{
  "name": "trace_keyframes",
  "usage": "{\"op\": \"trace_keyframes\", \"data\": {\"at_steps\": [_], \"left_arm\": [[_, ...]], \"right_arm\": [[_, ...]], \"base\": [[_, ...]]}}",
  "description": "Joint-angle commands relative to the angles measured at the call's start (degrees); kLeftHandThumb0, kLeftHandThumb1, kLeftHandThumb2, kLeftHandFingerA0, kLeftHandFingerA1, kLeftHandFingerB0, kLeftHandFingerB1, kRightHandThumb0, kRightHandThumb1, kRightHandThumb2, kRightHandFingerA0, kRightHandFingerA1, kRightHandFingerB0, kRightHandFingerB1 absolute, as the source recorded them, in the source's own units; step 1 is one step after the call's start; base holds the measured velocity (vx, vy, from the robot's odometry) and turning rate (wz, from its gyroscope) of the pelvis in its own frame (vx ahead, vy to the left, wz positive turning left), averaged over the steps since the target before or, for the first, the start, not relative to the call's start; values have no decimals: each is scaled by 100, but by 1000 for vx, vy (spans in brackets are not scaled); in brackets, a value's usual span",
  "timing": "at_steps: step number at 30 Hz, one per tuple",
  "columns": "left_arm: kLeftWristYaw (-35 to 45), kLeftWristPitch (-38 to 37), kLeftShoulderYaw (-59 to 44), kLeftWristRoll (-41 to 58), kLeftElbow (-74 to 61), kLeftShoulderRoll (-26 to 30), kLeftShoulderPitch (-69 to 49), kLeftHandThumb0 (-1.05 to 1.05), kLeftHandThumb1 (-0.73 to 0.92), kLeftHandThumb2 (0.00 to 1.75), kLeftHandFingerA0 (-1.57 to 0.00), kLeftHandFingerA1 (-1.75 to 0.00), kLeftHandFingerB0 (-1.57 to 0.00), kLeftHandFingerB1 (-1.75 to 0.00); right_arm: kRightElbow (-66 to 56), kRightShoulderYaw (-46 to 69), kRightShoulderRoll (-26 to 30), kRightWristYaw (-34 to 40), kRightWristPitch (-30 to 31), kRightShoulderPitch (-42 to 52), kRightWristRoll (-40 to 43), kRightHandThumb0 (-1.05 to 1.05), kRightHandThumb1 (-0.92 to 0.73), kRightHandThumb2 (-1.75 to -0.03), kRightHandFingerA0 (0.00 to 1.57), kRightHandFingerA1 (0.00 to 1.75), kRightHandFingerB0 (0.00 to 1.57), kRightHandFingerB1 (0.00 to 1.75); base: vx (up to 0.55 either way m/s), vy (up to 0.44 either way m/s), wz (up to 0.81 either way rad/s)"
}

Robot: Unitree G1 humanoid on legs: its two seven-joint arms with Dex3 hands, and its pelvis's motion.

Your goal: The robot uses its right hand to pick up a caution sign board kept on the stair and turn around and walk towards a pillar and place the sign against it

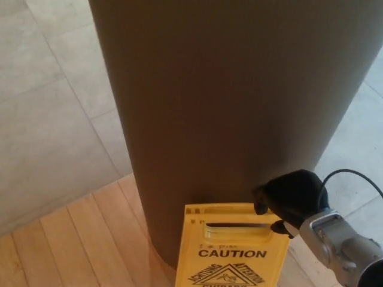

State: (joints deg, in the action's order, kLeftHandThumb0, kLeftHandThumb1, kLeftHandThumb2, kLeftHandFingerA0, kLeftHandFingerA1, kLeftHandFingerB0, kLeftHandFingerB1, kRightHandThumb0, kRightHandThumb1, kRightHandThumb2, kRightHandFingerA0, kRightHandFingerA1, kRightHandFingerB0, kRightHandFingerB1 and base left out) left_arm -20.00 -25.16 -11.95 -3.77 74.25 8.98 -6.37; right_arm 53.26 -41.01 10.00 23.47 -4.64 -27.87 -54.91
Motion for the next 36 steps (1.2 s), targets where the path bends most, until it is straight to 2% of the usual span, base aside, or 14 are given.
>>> {"op": "trace_keyframes", "data": {"at_steps": [1,6,10,11,14,15,16,17,20,21,24,29,33,36], "left_arm": [[22,19,-10,31,54,47,46,7,52,95,-105,-91,-95,-68],[57,-65,-60,94,-38,1,-37,8,46,107,-102,-88,-93,-67],[44,-48,-36,59,-26,12,-57,3,54,95,-101,-89,-94,-69],[6,-3,-2,2,30,65,-51,-1,60,85,-103,-86,-93,-63],[-35,22,32,-29,61,94,-52,1,57,91,-104,-86,-94,-63],[-79,8,57,-50,51,88,-53,5,52,99,-105,-87,-93,-65],[-142,-13,98,-95,42,83,-56,5,52,99,-105,-87,-93,-65],[-171,-45,135,-122,13,60,-86,1,54,96,-105,-89,-95,-66],[-208,-55,206,-154,6,21,-104,-5,60,80,-105,-94,-95,-68],[-212,-60,231,-164,26,10,-111,4,56,90,-104,-82,-93,-65],[-143,-101,212,-89,36,-13,-137,7,50,102,-104,-83,-94,-64],[-24,-114,118,38,30,-22,-120,2,59,84,-104,-85,-91,-64],[85,-203,46,125,13,-59,-82,4,51,98,-104,-84,-93,-65],[125,-150,2,196,-69,-110,-22,5,49,97,-101,-90,-90,-69]], "right_arm": [[-10,-19,-7,176,71,182,47,-37,-54,-56,90,173,90,70],[-21,-37,-173,266,68,311,101,-40,-52,-59,91,174,91,68],[79,-39,-240,454,19,330,115,-39,-50,-59,95,173,93,70],[106,-5,-251,628,-28,344,139,-30,-59,-65,92,167,84,85],[157,13,-263,667,-64,309,172,-22,-63,-70,76,167,55,77],[124,52,-276,472,1,288,232,-21,-58,-80,51,134,29,52],[85,103,-293,249,69,271,309,-21,-58,-80,51,134,29,52],[34,106,-275,81,144,271,317,-35,-60,-63,32,68,15,43],[-252,84,-140,-238,263,335,263,-50,-61,-58,16,52,9,40],[-533,51,-23,-427,344,411,197,-63,-39,-85,0,52,0,39],[-2195,134,567,-1299,612,972,137,-84,-48,-89,3,28,3,13],[-5209,1040,1872,-2773,962,2369,631,-76,-47,-94,0,21,0,21],[-6331,2855,3033,-3012,895,4105,1610,-84,-53,-93,6,21,11,15],[-5744,3852,3280,-2710,637,4980,2046,-74,-52,-97,0,37,0,24]], "base": [[0,0,0],[0,0,0],[0,0,0],[0,0,0],[0,0,0],[0,0,0],[0,0,0],[0,0,0],[0,0,0],[0,0,0],[0,0,0],[0,0,0],[0,0,0],[-6,2,3]]}}
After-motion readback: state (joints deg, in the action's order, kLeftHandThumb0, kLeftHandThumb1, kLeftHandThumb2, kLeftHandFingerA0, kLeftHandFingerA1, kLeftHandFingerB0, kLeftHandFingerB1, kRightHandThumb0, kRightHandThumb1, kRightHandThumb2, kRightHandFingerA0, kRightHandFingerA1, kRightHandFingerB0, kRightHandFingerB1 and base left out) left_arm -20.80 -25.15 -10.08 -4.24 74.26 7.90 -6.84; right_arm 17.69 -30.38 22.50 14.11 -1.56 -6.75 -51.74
